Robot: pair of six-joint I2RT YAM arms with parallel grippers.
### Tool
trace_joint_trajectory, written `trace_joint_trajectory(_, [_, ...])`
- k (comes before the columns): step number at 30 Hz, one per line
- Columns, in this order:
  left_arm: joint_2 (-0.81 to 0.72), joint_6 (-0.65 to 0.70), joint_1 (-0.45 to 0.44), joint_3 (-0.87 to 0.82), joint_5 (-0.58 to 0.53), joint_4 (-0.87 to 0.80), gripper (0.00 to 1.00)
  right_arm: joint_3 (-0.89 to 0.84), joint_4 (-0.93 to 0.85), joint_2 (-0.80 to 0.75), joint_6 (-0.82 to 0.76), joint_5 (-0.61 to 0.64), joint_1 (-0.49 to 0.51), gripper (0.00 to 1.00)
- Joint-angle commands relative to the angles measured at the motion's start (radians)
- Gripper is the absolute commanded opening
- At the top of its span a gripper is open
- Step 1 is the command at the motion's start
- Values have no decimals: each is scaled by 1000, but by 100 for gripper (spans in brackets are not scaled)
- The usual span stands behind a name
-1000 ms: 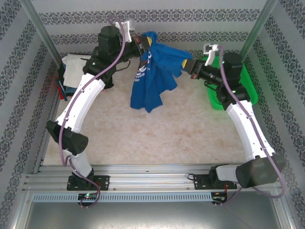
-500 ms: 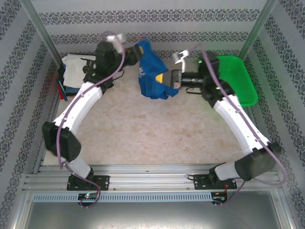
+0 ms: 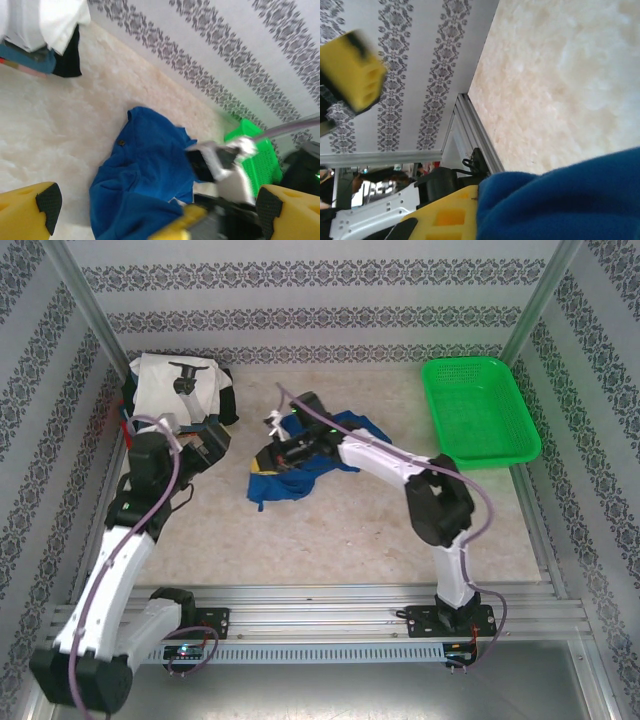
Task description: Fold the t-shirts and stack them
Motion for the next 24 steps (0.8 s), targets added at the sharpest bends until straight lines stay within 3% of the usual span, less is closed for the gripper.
trace_joint_trajectory(1, [-72,7,3,-4,-109,-249,100,157,-52,77,32,-70,60,23])
trace_joint_trajectory(3, [-101,4,1,-22,-110,-279,100,186,-18,102,99,-83,71,40])
trace_joint_trajectory(5, [-115,-2,1,-36,-104,-315,100,174,18,80,144,-89,60,48])
trace_joint_trajectory(10, [-112,16,-1,-72,-57,-349,100,56,-44,-100,117,-55,-38,57])
trace_joint_trajectory(14, [-29,29,-6,-87,-5,-441,100,-114,-205,-291,1,40,-190,61])
trace_joint_trajectory(18, [66,32,-26,-109,50,-477,98,-335,-220,-468,-50,81,-344,69])
trace_joint_trajectory(21, [161,61,-57,-115,80,-480,91,-472,-226,-570,-93,116,-430,80])
trace_joint_trajectory(24, [266,105,-139,-88,17,-529,80,-573,-217,-614,-102,113,-492,92])
